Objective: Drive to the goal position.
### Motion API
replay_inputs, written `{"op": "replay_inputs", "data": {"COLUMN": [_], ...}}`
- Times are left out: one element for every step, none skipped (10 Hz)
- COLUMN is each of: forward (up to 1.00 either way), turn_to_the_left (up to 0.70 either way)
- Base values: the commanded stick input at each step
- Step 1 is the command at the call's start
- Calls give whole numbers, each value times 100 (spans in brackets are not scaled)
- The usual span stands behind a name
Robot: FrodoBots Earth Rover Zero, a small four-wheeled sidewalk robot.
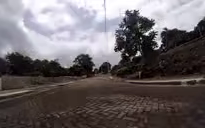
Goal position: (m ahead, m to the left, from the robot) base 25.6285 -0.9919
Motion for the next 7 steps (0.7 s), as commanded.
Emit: {"op": "replay_inputs", "data": {"forward": [85, 85, 85, 85, 85, 85, 85], "turn_to_the_left": [0, 0, 0, 0, 0, 0, 0]}}
